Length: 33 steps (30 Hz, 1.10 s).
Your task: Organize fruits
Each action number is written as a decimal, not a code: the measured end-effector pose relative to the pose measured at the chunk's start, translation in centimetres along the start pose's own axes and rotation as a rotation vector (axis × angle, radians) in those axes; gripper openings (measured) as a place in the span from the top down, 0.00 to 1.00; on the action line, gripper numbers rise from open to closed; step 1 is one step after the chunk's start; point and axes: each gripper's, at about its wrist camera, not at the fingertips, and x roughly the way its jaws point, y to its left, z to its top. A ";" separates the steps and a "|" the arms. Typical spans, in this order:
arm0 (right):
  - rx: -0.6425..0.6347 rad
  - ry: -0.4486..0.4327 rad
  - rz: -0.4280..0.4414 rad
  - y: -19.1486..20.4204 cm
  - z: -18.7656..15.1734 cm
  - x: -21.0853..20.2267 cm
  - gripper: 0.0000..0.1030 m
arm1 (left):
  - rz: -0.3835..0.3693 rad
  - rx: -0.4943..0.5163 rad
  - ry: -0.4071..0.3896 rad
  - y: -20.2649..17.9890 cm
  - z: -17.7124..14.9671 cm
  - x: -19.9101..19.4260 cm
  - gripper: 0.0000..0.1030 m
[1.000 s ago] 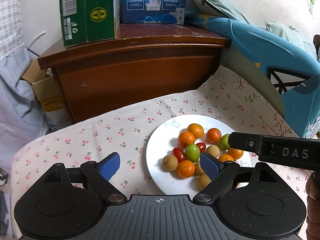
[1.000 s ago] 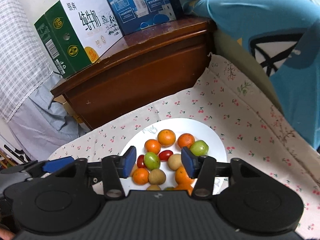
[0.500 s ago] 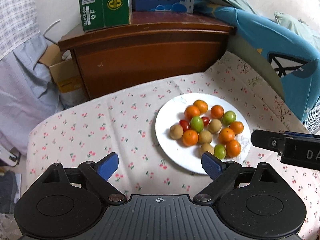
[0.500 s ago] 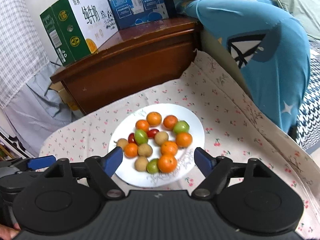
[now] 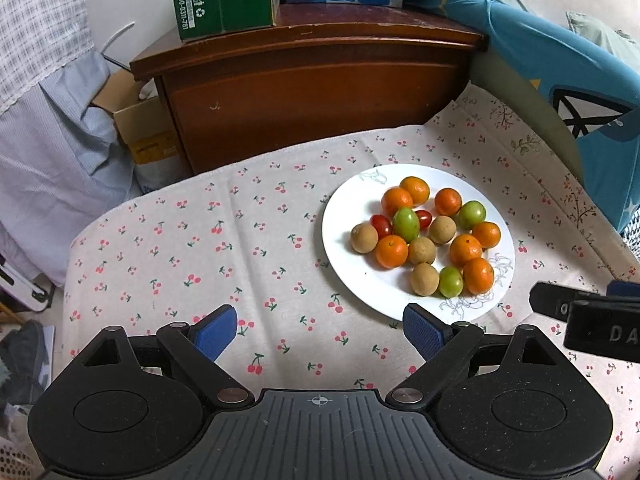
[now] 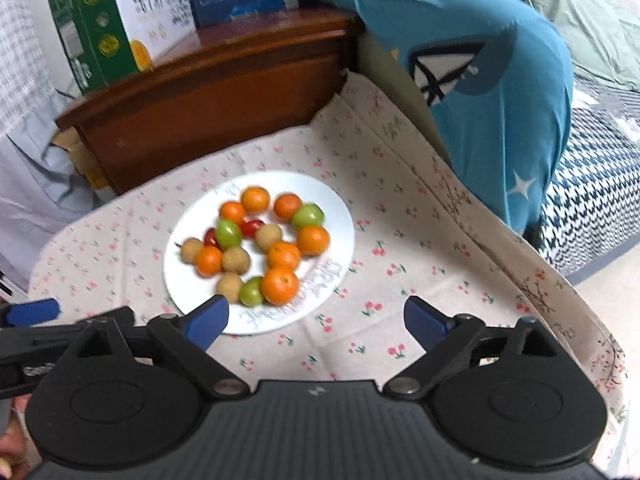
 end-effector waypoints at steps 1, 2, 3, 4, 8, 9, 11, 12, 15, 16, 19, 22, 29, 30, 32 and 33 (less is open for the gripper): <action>0.005 0.012 -0.013 0.0 0.0 0.3 0.08 | 0.004 -0.004 0.000 0.0 0.0 0.1 0.11; 0.006 0.019 -0.019 0.0 0.0 0.5 0.08 | 0.005 -0.009 0.000 0.1 0.1 0.2 0.11; 0.003 0.024 -0.023 0.0 -0.1 0.7 0.08 | 0.006 -0.015 0.002 0.2 0.1 0.3 0.11; -0.002 0.029 -0.028 0.1 -0.1 0.9 0.08 | 0.007 -0.021 0.007 0.2 0.1 0.4 0.11; -0.014 0.036 -0.048 0.5 -0.2 1.4 0.08 | 0.015 -0.024 0.022 0.1 0.1 1.0 0.11; -0.019 0.038 -0.046 0.6 -0.2 1.5 0.08 | 0.020 -0.022 0.026 0.1 0.1 1.1 0.11; -0.028 0.039 -0.052 0.9 -0.3 1.7 0.08 | 0.026 -0.020 0.031 0.0 0.0 1.4 0.11; -0.033 0.040 -0.055 1.0 -0.3 1.8 0.08 | 0.028 -0.021 0.032 0.0 0.0 1.5 0.11; -0.045 0.044 -0.053 1.4 -0.2 2.1 0.08 | 0.029 -0.029 0.044 0.1 -0.1 1.9 0.11; -0.048 0.044 -0.052 1.4 -0.2 2.1 0.08 | 0.027 -0.033 0.046 0.1 -0.1 1.9 0.11; -0.056 0.043 -0.056 1.6 -0.3 2.3 0.08 | 0.028 -0.037 0.049 0.1 -0.1 2.1 0.11; -0.056 0.048 -0.055 1.6 -0.3 2.5 0.08 | 0.034 -0.037 0.052 0.0 -0.1 2.3 0.11; -0.056 0.049 -0.055 1.6 -0.3 2.7 0.08 | 0.047 -0.041 0.057 0.1 -0.1 2.7 0.11; -0.055 0.050 -0.055 1.6 -0.3 2.7 0.08 | 0.048 -0.040 0.056 0.1 -0.2 2.7 0.11; -0.055 0.050 -0.055 1.7 -0.2 2.8 0.08 | 0.053 -0.038 0.054 0.1 -0.2 2.7 0.11; -0.056 0.050 -0.055 1.7 -0.2 2.8 0.08 | 0.056 -0.036 0.054 0.1 -0.2 2.8 0.11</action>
